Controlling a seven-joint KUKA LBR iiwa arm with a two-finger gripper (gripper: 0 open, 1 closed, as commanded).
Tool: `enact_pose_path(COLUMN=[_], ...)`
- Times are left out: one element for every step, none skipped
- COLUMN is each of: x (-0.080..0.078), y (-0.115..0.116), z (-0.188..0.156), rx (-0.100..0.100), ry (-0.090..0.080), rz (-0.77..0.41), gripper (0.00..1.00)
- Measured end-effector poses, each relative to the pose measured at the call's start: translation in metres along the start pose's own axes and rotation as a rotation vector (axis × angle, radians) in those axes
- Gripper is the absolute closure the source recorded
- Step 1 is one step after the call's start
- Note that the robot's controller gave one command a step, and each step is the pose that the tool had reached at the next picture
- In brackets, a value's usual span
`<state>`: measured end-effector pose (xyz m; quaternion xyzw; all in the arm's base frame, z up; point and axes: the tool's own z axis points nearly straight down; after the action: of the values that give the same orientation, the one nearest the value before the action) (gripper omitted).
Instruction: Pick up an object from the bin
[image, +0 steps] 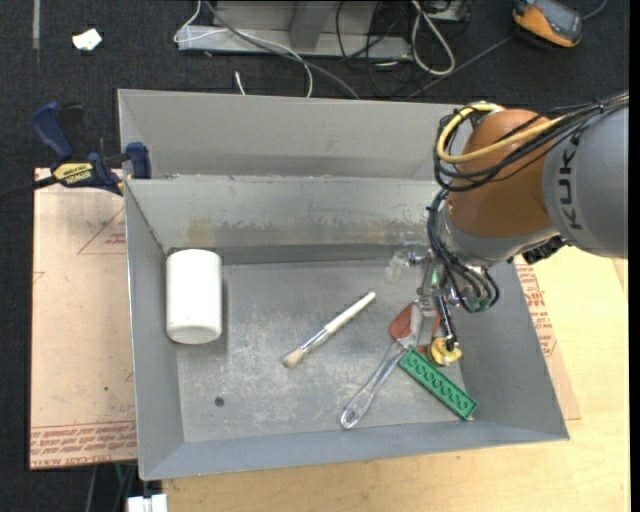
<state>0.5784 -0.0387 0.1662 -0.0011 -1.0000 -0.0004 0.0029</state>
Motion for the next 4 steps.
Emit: enact_pose_path(x=[-0.001,-0.024,-0.032,-0.017], y=[0.000,0.061,0.085,0.165], z=[-0.005,0.054,0.057,0.066], rx=[0.001,0.002,0.001,-0.003], ry=[-0.007,-0.014,-0.005,-0.009], rz=[-0.001,-0.270,-0.454,-0.680], gripper=[0.00,0.00,0.00,0.00])
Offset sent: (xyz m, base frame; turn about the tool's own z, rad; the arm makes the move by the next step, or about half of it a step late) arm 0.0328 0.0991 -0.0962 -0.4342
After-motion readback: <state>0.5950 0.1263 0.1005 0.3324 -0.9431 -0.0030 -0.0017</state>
